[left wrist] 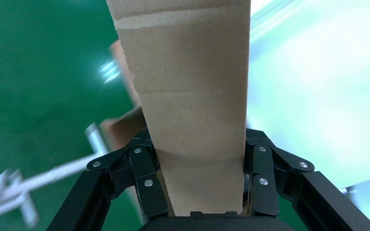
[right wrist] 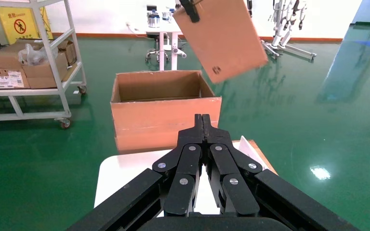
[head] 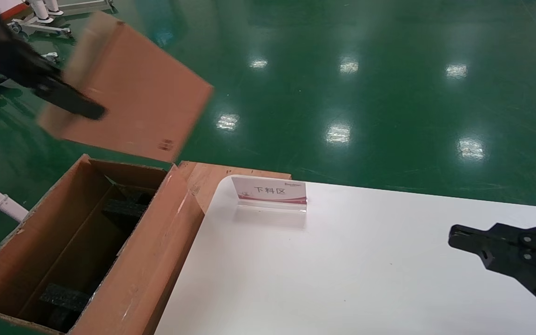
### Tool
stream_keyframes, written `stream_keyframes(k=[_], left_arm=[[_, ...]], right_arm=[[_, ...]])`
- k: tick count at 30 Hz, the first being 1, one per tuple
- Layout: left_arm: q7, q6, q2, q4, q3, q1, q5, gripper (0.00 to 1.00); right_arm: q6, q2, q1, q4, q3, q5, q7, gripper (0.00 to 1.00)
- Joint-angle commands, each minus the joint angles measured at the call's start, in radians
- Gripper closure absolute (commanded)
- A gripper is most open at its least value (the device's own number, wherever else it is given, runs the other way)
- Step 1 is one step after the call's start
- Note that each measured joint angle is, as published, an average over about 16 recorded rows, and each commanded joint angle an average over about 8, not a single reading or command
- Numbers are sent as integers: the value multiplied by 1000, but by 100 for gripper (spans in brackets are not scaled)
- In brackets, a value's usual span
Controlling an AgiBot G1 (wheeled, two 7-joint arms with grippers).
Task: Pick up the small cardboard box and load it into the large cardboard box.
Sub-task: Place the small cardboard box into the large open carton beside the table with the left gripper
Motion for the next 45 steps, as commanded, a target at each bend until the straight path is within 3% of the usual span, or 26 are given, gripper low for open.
stream_keyframes(k=[1, 2, 11, 20, 28, 45], left_arm=[[26, 1, 13, 46, 26, -20, 20, 100], [40, 6, 18, 64, 52, -25, 31, 100], [149, 52, 32, 159, 316, -65, 7, 100], [168, -22, 27, 180, 510, 32, -115, 100], [129, -55, 17, 197, 556, 113, -192, 100], [113, -118, 34, 346, 557, 344, -241, 100]], right_arm=[[0, 0, 0, 0, 0, 0, 0, 10], [0, 0, 0, 0, 0, 0, 0, 0], [0, 0, 0, 0, -1, 1, 0, 0], [1, 1, 0, 0, -1, 1, -1, 0], [1, 1, 0, 0, -2, 1, -1, 0], [1, 1, 1, 0, -3, 2, -1, 0]])
